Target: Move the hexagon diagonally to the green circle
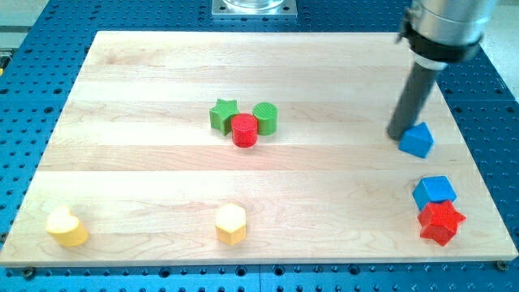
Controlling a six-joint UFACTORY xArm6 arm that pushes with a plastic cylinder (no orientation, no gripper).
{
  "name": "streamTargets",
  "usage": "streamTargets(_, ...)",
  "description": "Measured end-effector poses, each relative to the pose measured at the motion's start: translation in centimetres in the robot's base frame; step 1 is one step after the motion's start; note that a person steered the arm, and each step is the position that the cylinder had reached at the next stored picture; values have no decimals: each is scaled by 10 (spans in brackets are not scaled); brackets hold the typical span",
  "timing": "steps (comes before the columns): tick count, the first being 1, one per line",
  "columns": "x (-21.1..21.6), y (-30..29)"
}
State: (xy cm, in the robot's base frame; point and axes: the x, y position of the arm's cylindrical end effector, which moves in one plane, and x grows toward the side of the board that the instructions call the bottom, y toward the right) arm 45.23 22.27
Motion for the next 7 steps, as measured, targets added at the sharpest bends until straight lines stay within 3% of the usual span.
streamTargets(1,21,14)
streamTargets(2,-6,32)
streamTargets(4,37,42)
streamTargets(6,58,-33)
streamTargets(7,73,-113)
